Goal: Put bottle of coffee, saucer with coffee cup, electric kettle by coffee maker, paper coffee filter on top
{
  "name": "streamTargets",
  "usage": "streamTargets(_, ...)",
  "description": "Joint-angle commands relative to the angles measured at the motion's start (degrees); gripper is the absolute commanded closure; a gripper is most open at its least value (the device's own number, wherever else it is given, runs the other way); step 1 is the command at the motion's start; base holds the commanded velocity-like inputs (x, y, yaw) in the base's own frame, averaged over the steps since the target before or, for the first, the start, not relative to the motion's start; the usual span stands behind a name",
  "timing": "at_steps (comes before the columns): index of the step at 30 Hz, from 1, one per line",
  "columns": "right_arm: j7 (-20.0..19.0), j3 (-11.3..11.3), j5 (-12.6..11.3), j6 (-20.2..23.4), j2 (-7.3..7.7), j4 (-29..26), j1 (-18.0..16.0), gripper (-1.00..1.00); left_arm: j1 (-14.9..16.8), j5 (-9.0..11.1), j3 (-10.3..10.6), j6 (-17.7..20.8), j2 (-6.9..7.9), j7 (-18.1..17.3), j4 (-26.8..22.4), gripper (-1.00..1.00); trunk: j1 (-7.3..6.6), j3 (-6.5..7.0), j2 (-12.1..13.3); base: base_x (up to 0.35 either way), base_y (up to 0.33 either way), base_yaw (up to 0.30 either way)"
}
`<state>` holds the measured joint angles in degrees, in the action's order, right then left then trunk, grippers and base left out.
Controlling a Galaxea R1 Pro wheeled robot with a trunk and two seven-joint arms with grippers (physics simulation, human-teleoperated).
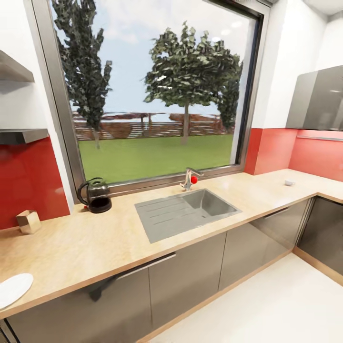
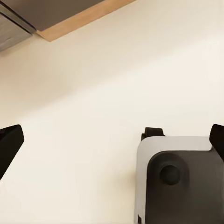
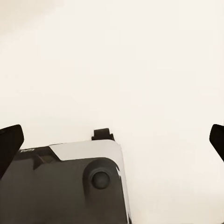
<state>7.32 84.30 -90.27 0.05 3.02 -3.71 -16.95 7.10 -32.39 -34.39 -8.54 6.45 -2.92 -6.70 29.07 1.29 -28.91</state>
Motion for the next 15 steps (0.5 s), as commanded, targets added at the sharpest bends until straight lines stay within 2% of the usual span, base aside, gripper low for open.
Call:
streamTargets(1, 0.5, 0.4, -0.5, 0.0, 0.07, -0.2, 0.0, -1.00, 0.0, -0.4, -0.5, -0.2, -0.01, -0.3, 0.0, -1.00, 0.01, -0.02, 0.0, -0.025, 0.000, 0.000)
streamTargets(11, 0.4, 0.3, -0.6, 0.0, 0.23, -0.3, 0.0, -1.00, 0.0, -0.5, -0.7, -0.2, -0.14, -0.2, 0.0, -1.00, 0.01, -0.02, 0.0, -0.005, -0.001, 0.000)
streamTargets(15, 0.4, 0.3, -0.5, 0.0, 0.23, -0.3, 0.0, -1.00, 0.0, -0.5, -0.7, -0.2, -0.21, -0.2, 0.0, -1.00, 0.01, -0.02, 0.0, -0.070, -0.174, 0.035)
